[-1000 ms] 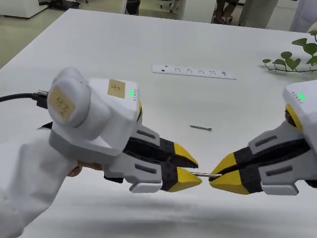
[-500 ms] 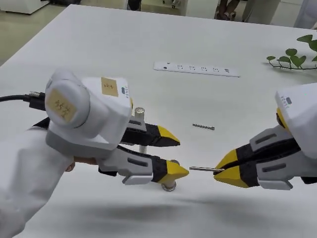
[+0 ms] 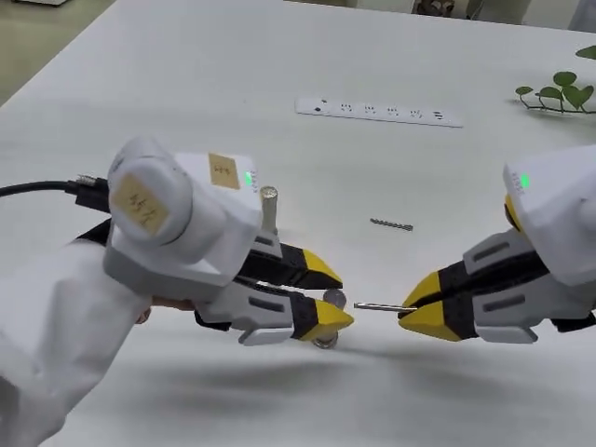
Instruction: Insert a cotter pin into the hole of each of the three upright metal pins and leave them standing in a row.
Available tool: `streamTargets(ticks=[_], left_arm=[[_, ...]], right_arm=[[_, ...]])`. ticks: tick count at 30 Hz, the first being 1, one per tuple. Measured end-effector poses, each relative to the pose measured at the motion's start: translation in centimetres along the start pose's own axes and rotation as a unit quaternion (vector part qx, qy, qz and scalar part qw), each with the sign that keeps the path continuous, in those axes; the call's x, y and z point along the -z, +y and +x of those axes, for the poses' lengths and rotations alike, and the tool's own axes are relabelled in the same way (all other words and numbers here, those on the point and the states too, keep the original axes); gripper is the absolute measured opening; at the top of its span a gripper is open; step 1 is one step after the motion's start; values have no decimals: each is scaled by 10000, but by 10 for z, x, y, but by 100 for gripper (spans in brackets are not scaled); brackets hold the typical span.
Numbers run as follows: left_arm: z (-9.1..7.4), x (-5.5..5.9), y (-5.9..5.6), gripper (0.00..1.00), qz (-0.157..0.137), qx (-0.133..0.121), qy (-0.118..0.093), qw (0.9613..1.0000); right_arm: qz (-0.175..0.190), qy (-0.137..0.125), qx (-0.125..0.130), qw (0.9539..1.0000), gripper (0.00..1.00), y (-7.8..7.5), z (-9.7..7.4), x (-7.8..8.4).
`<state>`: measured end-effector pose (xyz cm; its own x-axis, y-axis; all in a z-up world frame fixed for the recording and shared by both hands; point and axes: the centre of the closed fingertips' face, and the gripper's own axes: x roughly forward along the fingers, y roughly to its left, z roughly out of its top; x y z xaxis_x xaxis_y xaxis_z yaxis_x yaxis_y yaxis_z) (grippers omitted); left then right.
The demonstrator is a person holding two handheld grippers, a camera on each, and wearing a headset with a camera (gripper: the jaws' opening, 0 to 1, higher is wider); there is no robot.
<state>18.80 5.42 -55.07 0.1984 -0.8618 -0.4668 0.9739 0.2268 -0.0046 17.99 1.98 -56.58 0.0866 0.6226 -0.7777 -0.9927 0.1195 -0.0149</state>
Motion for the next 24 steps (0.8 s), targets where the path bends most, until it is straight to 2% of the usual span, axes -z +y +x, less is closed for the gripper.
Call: streamTargets(ticks=[3,15,24], left_arm=[[0,0,3,10,35,-66,19,10000],[-2,1,1,9,-2,-108,77,9999],[-3,1,-1,9,-74,-225,1,9997]], right_arm=[[-2,5,-7,10000,0,-1,0,0],[-21,-21,-33,10000,0,1,2,-3],[-55,-21,-124,9999,0,5,6,-6]])
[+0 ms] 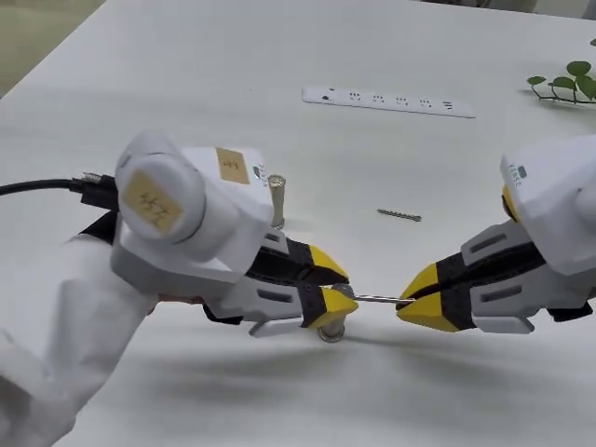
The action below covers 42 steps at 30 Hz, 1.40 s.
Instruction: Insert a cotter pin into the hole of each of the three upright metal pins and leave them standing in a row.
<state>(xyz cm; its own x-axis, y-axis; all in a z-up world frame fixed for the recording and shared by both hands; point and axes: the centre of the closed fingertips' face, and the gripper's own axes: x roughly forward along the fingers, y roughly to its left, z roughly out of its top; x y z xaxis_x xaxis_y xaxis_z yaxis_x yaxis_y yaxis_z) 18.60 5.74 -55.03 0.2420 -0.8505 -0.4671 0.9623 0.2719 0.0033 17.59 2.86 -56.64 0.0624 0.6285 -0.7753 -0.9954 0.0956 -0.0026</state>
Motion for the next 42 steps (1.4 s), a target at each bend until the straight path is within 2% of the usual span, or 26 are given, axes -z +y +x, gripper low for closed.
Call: streamTargets(ticks=[16,32,42], left_arm=[[0,1,0,9,-41,-4,-28,10000],[1,0,0,9,-64,29,22,10000],[1,0,1,9,-66,57,48,10000]], right_arm=[[-77,63,-72,9999,0,-5,10,2],[-273,-6,-190,9994,0,-2,25,-17],[-396,-33,-210,9990,0,-4,28,-21]])
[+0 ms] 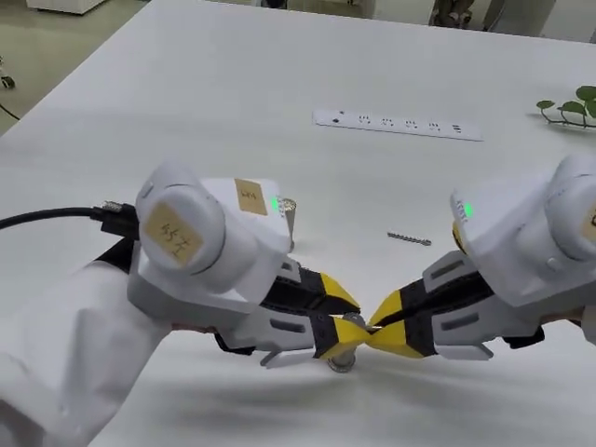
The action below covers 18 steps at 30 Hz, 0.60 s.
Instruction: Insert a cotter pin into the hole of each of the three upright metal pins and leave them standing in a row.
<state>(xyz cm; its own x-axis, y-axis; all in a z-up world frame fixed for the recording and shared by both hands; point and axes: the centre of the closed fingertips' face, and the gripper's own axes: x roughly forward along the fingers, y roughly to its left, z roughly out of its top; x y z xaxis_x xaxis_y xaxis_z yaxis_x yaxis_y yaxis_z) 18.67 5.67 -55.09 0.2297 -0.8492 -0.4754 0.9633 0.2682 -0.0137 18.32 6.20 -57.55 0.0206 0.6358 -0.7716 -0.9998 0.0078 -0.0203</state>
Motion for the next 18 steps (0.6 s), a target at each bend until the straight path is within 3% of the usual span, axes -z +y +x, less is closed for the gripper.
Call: streamTargets(ticks=[6,10,13,18], left_arm=[[0,0,1,9,-25,15,19,10000],[0,0,1,9,-96,7,-6,10000],[0,0,1,9,-91,0,-12,10000],[0,1,1,9,-73,1,-16,10000]], right_arm=[[67,-66,-29,10000,0,0,1,-2],[219,-59,-55,9997,17,3,-1,-1],[205,-80,45,9997,8,1,-4,1],[322,-117,117,9993,6,2,-12,2]])
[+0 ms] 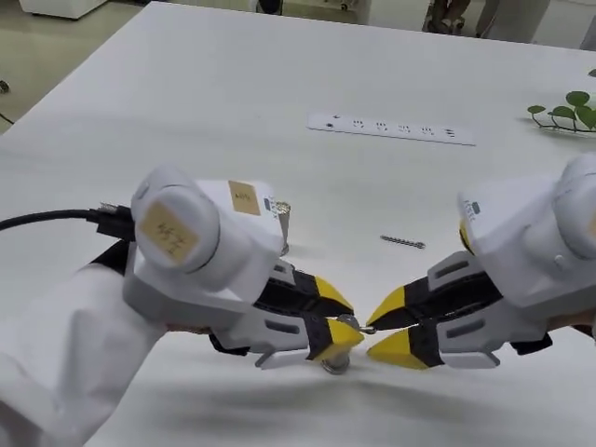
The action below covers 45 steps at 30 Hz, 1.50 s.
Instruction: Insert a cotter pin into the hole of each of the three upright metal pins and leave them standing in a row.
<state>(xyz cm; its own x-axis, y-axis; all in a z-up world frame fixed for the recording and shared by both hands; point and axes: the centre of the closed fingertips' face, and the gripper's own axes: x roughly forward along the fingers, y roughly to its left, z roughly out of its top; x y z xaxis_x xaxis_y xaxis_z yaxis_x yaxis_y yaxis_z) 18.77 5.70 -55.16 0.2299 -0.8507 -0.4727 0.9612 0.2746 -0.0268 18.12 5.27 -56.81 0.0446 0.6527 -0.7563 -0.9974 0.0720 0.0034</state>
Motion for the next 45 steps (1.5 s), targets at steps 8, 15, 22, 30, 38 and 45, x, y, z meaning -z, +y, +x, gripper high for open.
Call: streamTargets(ticks=[8,15,22,30,38,45], left_arm=[[0,0,-1,9,63,28,21,10000],[0,1,-1,9,112,47,57,9999],[0,1,-1,9,6,46,19,10000],[-2,6,-3,14,147,-4,202,9997],[-21,12,-18,36,-83,-53,-7,10000],[-48,14,-35,56,-662,-234,-433,9966]], right_arm=[[50,-128,83,9999,0,0,-5,-5],[-27,-153,93,9998,0,3,-1,-10],[19,-164,131,9998,0,1,-2,-10],[62,-172,259,9995,11,-1,-4,-10],[148,-270,330,9990,18,-2,-5,-13],[73,-264,412,9988,18,-2,-3,-16]])
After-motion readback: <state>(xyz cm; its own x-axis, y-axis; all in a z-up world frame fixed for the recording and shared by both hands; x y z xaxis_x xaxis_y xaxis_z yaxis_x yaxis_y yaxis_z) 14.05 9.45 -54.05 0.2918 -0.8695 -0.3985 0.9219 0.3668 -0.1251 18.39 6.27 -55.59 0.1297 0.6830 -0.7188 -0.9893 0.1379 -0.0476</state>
